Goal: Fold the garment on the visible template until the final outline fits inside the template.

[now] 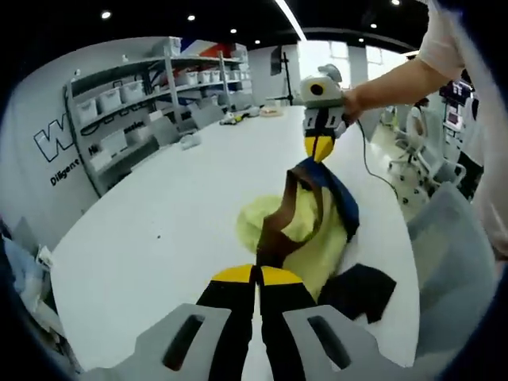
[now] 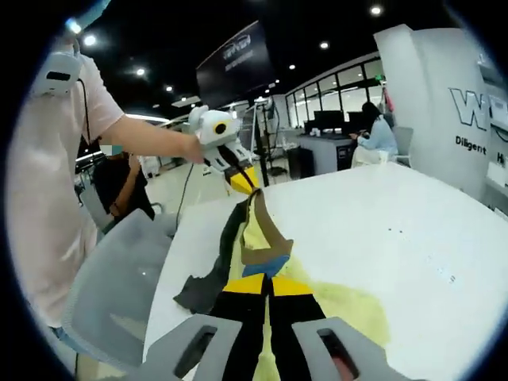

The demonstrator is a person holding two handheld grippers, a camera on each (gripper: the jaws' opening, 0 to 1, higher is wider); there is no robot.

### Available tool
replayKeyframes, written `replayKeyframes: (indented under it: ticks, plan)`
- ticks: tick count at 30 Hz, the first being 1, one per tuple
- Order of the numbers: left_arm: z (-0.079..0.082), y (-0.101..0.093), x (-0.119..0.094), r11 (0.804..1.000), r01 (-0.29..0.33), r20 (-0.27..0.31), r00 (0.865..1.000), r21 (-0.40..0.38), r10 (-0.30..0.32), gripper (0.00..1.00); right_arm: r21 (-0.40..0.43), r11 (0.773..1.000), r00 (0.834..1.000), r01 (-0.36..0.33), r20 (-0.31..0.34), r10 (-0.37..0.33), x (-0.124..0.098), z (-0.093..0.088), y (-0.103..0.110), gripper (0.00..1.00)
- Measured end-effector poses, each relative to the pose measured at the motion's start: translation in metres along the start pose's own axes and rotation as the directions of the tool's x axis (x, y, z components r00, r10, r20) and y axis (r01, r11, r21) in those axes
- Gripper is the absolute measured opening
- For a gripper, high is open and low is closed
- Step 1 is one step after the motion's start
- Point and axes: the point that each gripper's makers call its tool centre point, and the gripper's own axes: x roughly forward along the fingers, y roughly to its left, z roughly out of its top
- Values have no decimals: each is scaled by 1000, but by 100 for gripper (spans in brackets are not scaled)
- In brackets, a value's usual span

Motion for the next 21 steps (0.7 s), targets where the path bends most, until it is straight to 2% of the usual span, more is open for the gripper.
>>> replayKeyframes:
  ticks: [4, 5, 7, 9, 11, 14, 19, 21]
  plan:
    - [8, 21, 11, 1000, -24, 12, 1000, -14, 24, 1, 22, 999, 999, 44, 29, -45, 4, 10, -27, 0]
    - [8, 29, 15, 999, -39, 8, 999, -15, 39, 1, 32, 997, 997, 76, 29, -77, 5, 11, -39, 0]
    - [8, 41, 22, 998, -60, 6, 998, -33, 60, 1, 46, 994, 995, 97, 33, -98, 7, 14, -54, 0]
    - [8, 52, 27, 995, -84, 8, 996, -53, 84, 1, 68, 985, 986, 158, 38, -160, 9, 16, -75, 0]
    - [7, 64, 33, 991, -111, 7, 994, -76, 112, 1, 98, 979, 982, 179, 48, -184, 12, 17, -87, 0]
    - [2, 79, 44, 983, -148, -3, 989, -112, 149, 1, 116, 960, 966, 253, 27, -258, 19, 11, -115, 0]
    - [-10, 93, 60, 971, -192, -43, 981, -143, 188, 1, 136, 938, 948, 318, -13, -319, 35, 2, -140, 0]
    - [-15, 98, 68, 966, -210, -58, 977, -148, 204, 1, 132, 924, 933, 359, -45, -356, 40, -5, -152, 0]
